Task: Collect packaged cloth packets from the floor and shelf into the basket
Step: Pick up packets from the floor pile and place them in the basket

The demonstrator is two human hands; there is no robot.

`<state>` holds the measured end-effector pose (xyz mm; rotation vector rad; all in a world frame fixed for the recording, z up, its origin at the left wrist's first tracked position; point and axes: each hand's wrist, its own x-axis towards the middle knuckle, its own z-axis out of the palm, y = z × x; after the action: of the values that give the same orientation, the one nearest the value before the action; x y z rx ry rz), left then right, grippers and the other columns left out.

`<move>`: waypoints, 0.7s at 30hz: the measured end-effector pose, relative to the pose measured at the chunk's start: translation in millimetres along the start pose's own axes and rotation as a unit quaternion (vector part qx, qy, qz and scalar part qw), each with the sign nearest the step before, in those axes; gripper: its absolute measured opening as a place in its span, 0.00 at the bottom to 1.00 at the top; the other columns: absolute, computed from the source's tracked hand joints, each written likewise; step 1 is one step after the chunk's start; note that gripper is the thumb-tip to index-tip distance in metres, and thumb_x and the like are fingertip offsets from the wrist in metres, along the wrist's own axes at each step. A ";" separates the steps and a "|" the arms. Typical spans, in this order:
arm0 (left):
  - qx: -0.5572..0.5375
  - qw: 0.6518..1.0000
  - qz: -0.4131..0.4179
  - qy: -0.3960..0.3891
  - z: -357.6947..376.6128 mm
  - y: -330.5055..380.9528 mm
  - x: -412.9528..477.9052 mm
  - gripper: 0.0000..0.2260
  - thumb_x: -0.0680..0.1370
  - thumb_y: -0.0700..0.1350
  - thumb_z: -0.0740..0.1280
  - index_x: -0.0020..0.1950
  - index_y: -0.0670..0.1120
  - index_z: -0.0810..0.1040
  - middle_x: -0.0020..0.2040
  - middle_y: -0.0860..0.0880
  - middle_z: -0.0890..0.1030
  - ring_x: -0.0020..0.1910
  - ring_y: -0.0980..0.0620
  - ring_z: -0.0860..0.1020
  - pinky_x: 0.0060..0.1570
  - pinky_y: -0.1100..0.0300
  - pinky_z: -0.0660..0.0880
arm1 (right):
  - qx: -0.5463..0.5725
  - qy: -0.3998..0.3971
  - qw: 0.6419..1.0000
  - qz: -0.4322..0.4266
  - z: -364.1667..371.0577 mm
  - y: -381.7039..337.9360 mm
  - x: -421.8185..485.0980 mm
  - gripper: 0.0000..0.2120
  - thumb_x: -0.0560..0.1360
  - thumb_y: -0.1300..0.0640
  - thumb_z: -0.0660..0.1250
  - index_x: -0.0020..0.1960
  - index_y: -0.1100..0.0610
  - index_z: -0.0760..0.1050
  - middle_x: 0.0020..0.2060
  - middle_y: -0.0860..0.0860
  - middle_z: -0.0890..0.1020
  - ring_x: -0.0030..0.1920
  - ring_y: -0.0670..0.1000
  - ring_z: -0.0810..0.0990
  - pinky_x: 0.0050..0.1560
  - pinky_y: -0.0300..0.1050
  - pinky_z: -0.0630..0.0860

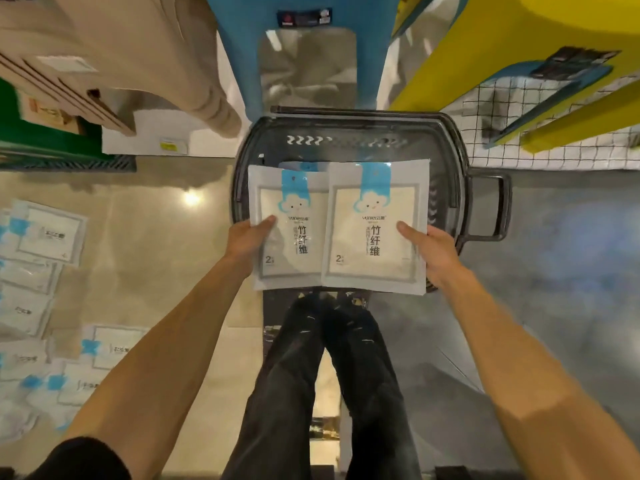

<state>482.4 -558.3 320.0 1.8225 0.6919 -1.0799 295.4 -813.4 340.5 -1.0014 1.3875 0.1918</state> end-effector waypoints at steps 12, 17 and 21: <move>-0.005 1.000 0.015 -0.003 81.2 -39.3 180.7 0.08 0.80 0.43 0.70 0.56 0.41 0.80 0.44 0.47 0.84 0.36 0.55 0.83 0.30 0.64 0.79 | -0.036 0.021 0.998 0.041 13.3 52.2 210.0 0.15 0.72 0.54 0.77 0.57 0.57 0.80 0.49 0.53 0.86 0.47 0.52 0.85 0.50 0.49 0.82; -0.017 0.999 0.014 0.044 92.2 -59.1 234.4 0.14 0.75 0.46 0.75 0.59 0.43 0.82 0.53 0.45 0.85 0.46 0.49 0.84 0.47 0.58 0.82 | -0.066 0.044 0.997 0.010 15.6 85.2 275.3 0.17 0.72 0.52 0.77 0.57 0.56 0.80 0.53 0.50 0.84 0.53 0.51 0.83 0.59 0.48 0.78; 0.015 0.997 -0.001 0.072 99.6 -70.7 254.7 0.18 0.79 0.42 0.72 0.68 0.41 0.77 0.64 0.43 0.81 0.57 0.51 0.80 0.39 0.74 0.75 | -0.075 0.061 0.995 -0.028 26.5 97.8 297.4 0.13 0.73 0.55 0.76 0.56 0.55 0.81 0.49 0.47 0.84 0.47 0.46 0.83 0.54 0.42 0.79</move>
<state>506.0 -608.2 43.0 1.9395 0.7668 -0.9723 322.0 -864.7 31.7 -1.1917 1.4697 0.1990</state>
